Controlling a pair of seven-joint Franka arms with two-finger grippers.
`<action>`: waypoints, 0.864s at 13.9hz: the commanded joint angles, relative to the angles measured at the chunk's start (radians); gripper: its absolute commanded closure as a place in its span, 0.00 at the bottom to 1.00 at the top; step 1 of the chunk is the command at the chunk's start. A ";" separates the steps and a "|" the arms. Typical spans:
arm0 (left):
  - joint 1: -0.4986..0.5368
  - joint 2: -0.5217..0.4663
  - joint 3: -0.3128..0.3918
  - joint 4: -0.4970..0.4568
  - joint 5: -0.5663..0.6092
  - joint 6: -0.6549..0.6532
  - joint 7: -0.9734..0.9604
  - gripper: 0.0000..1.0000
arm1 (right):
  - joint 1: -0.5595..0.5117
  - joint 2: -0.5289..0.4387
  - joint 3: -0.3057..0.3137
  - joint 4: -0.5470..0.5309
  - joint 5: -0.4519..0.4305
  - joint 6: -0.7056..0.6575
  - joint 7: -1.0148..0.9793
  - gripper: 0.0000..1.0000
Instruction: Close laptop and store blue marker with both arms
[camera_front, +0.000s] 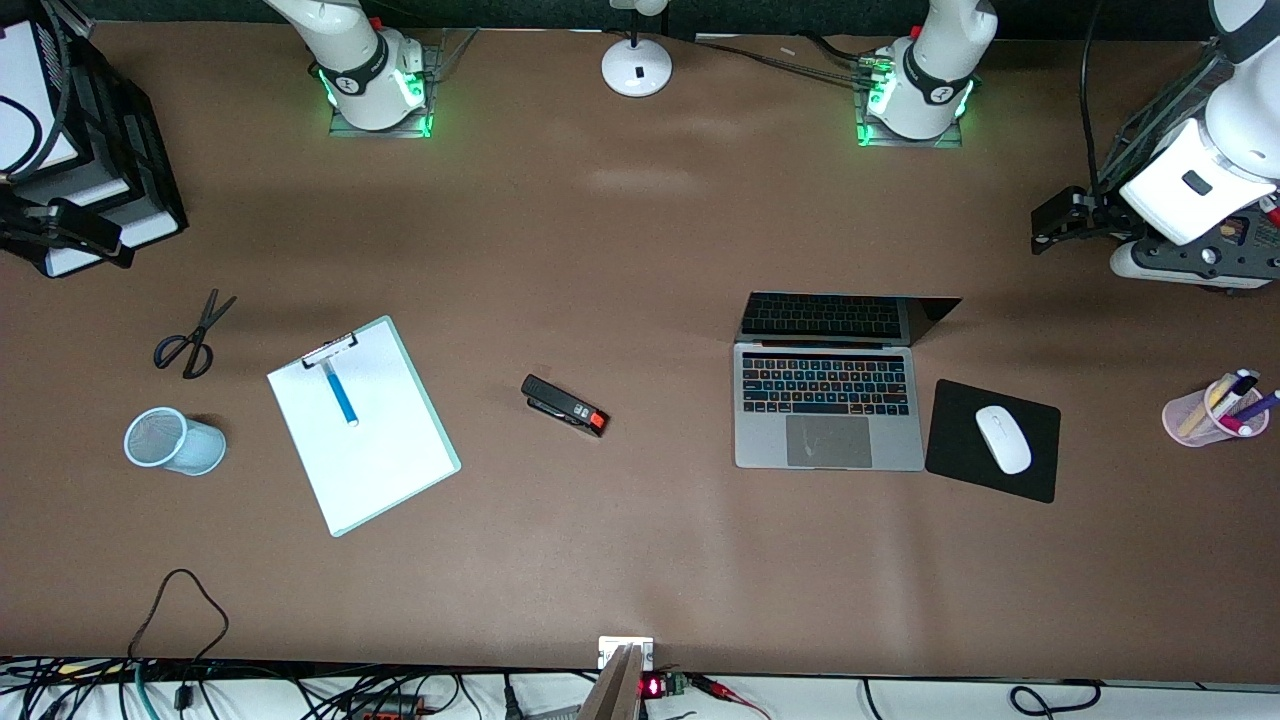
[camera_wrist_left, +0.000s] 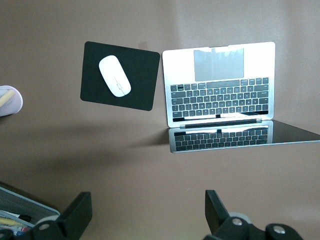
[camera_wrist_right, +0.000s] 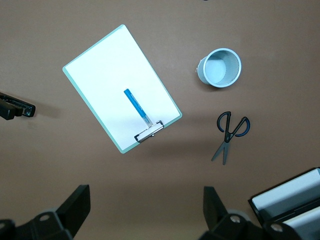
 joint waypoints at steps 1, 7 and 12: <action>0.001 -0.011 0.002 0.005 -0.009 -0.017 0.020 0.00 | -0.001 -0.015 0.009 -0.011 -0.010 -0.003 0.017 0.00; 0.003 -0.011 0.002 0.005 -0.007 -0.017 0.021 0.00 | 0.001 0.003 0.009 -0.009 -0.010 -0.002 0.000 0.00; 0.003 -0.011 0.002 0.005 -0.009 -0.017 0.020 0.00 | 0.019 0.061 0.009 -0.006 -0.007 0.016 0.014 0.00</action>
